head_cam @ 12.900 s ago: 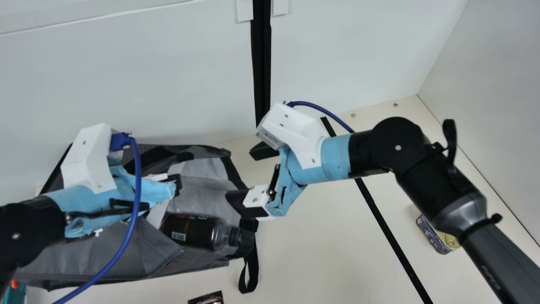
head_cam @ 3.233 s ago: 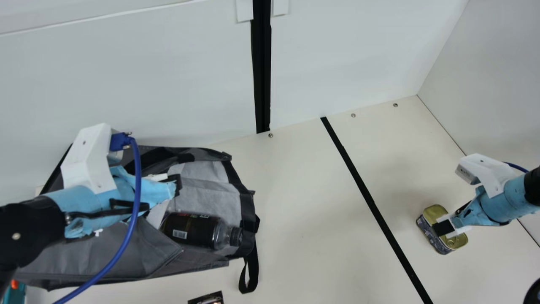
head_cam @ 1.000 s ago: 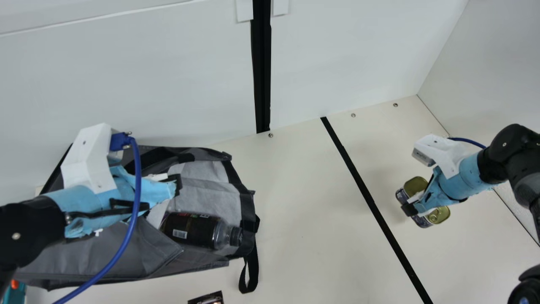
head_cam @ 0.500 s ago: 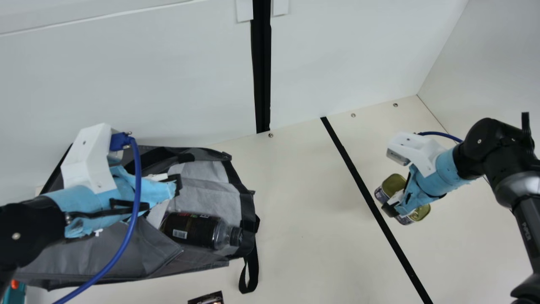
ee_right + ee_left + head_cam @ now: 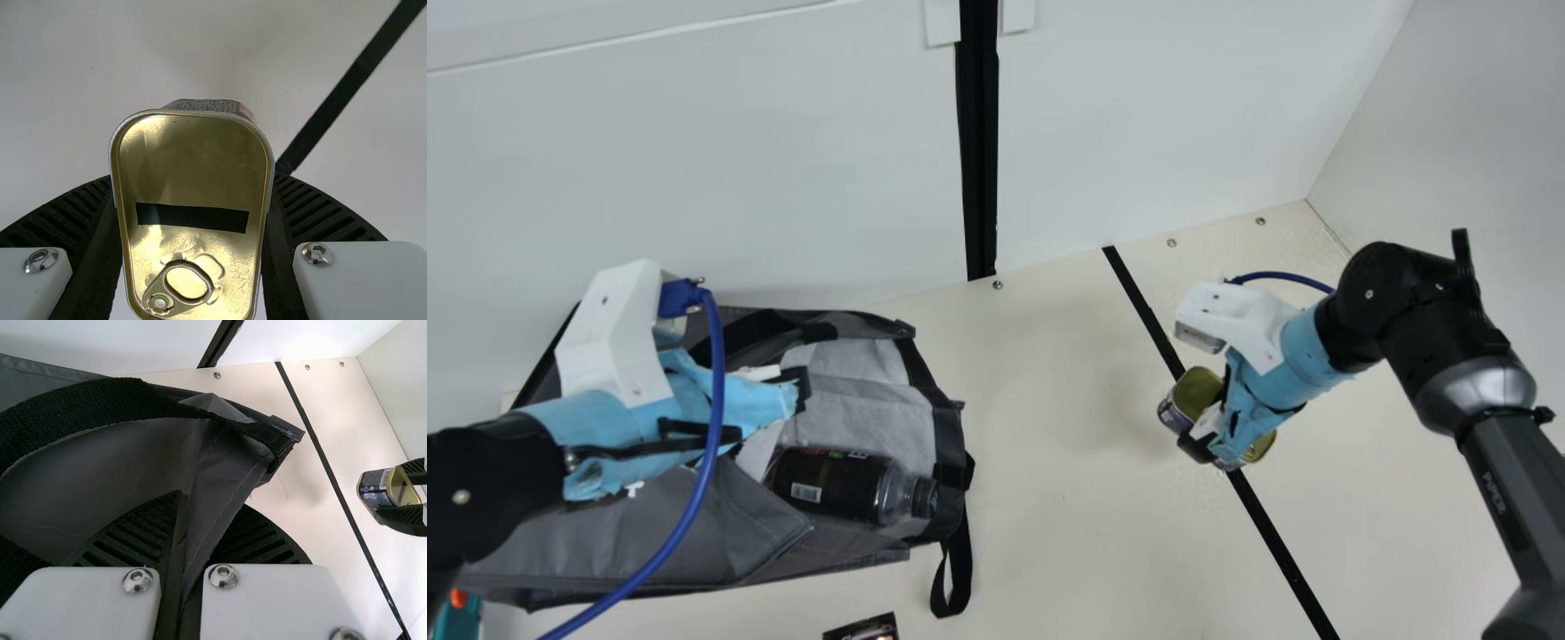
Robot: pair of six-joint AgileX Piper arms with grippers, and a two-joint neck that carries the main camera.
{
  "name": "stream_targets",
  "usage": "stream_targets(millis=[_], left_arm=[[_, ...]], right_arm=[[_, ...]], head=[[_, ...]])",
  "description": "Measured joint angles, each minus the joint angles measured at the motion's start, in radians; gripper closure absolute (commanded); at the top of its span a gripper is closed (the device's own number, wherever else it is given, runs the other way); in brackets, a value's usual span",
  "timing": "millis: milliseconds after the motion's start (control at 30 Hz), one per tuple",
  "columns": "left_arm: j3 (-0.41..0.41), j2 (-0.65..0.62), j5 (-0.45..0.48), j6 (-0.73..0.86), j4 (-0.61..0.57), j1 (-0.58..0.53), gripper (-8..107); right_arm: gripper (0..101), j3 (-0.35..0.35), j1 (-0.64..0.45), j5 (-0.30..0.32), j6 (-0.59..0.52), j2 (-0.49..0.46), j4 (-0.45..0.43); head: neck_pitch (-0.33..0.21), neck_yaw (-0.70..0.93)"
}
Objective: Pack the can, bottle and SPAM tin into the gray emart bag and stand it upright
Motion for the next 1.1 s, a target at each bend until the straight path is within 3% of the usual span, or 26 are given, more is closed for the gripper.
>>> stream_targets(millis=[1100], left_arm=[[0.000, 0.000, 0.000, 0.000, 0.000, 0.000, 107]], right_arm=[[101, -0.007, 0.375, 0.000, 0.072, -0.006, 0.065]], head=[[0.000, 0.000]])
